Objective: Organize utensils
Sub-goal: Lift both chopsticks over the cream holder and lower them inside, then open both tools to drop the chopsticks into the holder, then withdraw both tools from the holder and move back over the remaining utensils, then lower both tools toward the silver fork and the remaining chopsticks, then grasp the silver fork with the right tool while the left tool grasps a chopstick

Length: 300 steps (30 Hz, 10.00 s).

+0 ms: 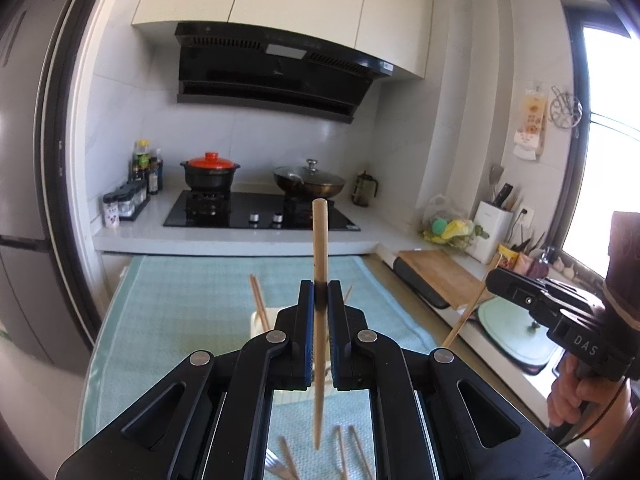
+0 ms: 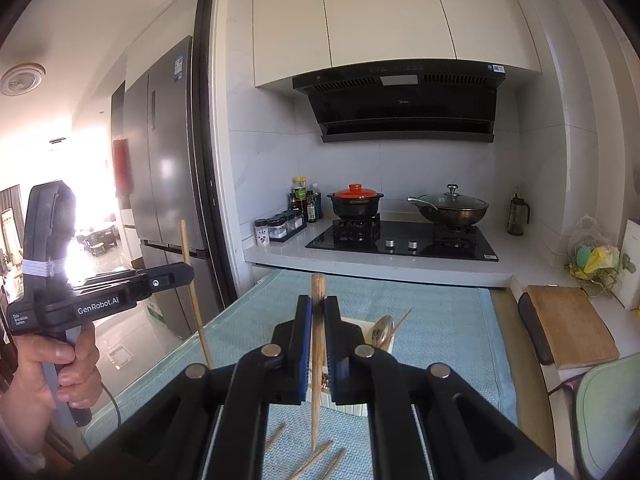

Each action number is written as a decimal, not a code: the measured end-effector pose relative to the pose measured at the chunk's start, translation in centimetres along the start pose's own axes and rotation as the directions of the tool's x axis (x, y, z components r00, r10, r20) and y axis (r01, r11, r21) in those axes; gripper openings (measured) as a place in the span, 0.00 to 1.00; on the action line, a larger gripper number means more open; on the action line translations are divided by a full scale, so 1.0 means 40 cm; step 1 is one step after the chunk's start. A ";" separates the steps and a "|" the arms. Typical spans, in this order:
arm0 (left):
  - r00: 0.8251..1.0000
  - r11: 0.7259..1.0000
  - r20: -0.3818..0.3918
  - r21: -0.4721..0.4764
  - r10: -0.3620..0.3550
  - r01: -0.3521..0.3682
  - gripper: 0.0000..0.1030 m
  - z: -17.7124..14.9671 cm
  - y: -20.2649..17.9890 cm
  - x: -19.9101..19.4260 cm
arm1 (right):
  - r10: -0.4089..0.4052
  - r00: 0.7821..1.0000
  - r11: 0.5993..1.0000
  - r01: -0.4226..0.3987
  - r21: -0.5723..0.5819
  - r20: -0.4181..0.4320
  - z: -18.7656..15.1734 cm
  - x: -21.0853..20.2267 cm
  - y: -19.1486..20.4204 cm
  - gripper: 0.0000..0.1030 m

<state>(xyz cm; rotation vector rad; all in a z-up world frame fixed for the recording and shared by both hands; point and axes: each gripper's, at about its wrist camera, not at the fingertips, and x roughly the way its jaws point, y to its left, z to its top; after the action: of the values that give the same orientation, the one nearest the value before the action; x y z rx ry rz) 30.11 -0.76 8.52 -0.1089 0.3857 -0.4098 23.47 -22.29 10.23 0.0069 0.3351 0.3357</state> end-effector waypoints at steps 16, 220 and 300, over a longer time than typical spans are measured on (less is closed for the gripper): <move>0.998 0.998 0.036 -0.034 0.050 -0.049 0.04 0.106 0.039 0.307 | -0.024 1.000 1.000 0.023 0.019 0.013 0.141 0.291 -0.074 0.06; 0.870 0.965 -0.481 -0.157 0.110 -0.208 0.77 -0.553 0.284 0.264 | -0.179 0.854 0.966 0.248 0.079 -0.489 -0.662 -0.045 0.037 0.81; 0.726 0.974 -0.657 0.213 0.203 -0.079 0.05 -0.627 0.059 0.376 | 0.159 0.889 0.901 0.048 0.431 -0.430 -0.436 0.082 -0.194 0.03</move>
<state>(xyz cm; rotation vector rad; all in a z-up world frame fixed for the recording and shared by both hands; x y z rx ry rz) 33.99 -5.40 -20.20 0.2529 1.0791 -0.3162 23.25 -29.42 -7.79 0.3832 0.8794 0.3131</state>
